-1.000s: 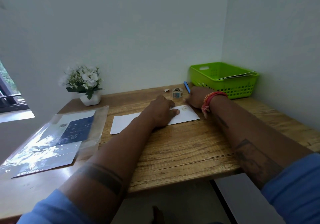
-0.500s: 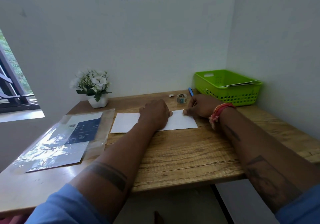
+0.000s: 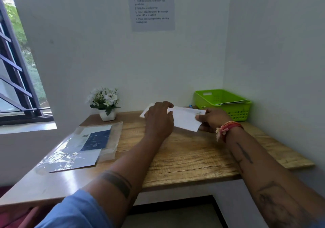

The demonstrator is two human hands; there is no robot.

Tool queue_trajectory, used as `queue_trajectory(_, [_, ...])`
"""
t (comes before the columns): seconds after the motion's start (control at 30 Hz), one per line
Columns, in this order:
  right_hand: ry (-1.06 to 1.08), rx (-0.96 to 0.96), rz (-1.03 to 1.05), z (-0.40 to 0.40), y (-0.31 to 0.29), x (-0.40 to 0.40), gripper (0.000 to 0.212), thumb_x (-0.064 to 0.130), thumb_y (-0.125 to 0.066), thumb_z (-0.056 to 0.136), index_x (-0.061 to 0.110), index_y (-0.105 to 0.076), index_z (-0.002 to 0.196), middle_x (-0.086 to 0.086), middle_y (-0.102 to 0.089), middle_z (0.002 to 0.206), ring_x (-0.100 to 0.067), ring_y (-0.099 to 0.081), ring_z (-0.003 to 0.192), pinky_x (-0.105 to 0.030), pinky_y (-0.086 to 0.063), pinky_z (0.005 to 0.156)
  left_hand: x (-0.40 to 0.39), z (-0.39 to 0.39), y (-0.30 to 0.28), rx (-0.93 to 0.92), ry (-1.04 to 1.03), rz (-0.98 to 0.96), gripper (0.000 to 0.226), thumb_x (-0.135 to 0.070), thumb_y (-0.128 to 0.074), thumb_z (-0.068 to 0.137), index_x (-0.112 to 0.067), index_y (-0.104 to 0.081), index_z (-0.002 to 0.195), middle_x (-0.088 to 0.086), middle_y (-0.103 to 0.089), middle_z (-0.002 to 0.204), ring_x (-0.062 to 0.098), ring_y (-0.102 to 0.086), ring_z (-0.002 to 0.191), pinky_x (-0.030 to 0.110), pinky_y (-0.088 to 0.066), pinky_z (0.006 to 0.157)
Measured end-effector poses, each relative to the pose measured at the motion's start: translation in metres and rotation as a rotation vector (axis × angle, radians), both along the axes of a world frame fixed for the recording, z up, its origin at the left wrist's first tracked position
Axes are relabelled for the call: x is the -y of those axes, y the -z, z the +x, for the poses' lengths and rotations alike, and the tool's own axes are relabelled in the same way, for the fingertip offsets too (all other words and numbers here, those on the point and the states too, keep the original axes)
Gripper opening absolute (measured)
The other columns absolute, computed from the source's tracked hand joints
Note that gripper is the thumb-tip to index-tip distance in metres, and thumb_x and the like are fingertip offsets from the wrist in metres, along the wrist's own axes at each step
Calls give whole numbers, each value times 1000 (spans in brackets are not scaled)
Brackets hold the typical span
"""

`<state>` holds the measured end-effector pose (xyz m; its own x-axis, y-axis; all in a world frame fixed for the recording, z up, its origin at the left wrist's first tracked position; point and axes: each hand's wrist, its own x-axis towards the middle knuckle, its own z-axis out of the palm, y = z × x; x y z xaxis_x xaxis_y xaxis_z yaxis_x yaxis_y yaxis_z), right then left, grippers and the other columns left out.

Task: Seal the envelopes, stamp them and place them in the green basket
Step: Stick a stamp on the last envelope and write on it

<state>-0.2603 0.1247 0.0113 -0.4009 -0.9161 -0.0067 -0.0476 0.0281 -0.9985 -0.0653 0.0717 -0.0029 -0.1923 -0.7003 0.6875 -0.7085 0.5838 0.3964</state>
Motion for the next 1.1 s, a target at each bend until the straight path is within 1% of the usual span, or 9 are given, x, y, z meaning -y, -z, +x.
queue_trajectory(0.1, [74, 128, -79, -3, -19, -18, 11, -3, -70, 87, 3, -64, 94, -17, -69, 103, -23, -69, 77, -27, -57, 48, -20, -11, -16, -14, 55, 44, 28, -27, -53, 97, -30, -56, 124, -2, -60, 124, 24, -54, 115, 45, -46, 96])
queue_trajectory(0.27, [219, 285, -151, -22, -64, -61, 15, -9, -64, 88, -8, -58, 102, -15, -64, 84, -24, -65, 67, -27, -54, 39, -44, -45, -42, -54, 178, 101, 23, -30, -53, 95, -28, -60, 117, -1, -61, 116, 23, -56, 108, 46, -49, 93])
queue_trajectory(0.43, [192, 300, -235, -70, -84, -85, 51, -8, -51, 95, -6, -36, 144, -20, -47, 142, -17, -58, 79, -21, -59, 57, -57, -92, -52, -76, 330, 148, 22, -30, -58, 94, -24, -67, 113, -1, -68, 112, 19, -62, 107, 37, -50, 95])
queue_trajectory(0.57, [200, 336, -252, -95, -84, -79, 53, -9, -49, 95, -5, -33, 145, -20, -40, 150, -20, -58, 86, -24, -61, 62, -57, -120, -46, -67, 364, 161, 26, -28, -60, 95, -20, -69, 118, 0, -70, 118, 19, -63, 112, 34, -48, 98])
queue_trajectory(0.63, [174, 332, -250, -104, -78, -69, 54, -7, -50, 96, -4, -31, 147, -19, -37, 151, -25, -57, 102, -25, -61, 64, -51, -126, -38, -48, 360, 170, 28, -29, -60, 95, -20, -67, 121, 2, -68, 121, 19, -62, 113, 34, -48, 98])
queue_trajectory(0.7, [178, 352, -232, -110, -73, -57, 48, -4, -53, 96, -5, -38, 142, -17, -42, 147, -28, -54, 118, -26, -61, 67, -42, -129, -29, -39, 354, 183, 29, -29, -60, 96, -20, -66, 122, 2, -67, 120, 18, -61, 112, 31, -45, 95])
queue_trajectory(0.8, [229, 395, -194, -111, -68, -42, 11, -4, -65, 90, -5, -57, 98, -19, -59, 126, -33, -58, 120, -36, -60, 79, -27, -127, -19, -48, 336, 196, 27, -29, -60, 95, -21, -67, 120, 1, -68, 117, 15, -62, 107, 25, -43, 87])
queue_trajectory(1.0, [303, 485, -224, -102, -56, -21, 12, -8, -67, 88, -8, -55, 92, -22, -61, 104, -29, -64, 81, -37, -61, 60, -11, -126, -11, -60, 327, 179, 21, -26, -61, 94, -19, -69, 112, 2, -70, 110, 17, -64, 102, 30, -48, 89])
queue_trajectory(1.1, [311, 452, -180, -96, -48, -16, 17, -5, -68, 89, -7, -54, 79, -17, -61, 86, -24, -62, 69, -35, -61, 60, -10, -126, -9, -55, 320, 170, 22, -25, -61, 94, -18, -69, 113, 2, -71, 110, 18, -64, 102, 32, -50, 89])
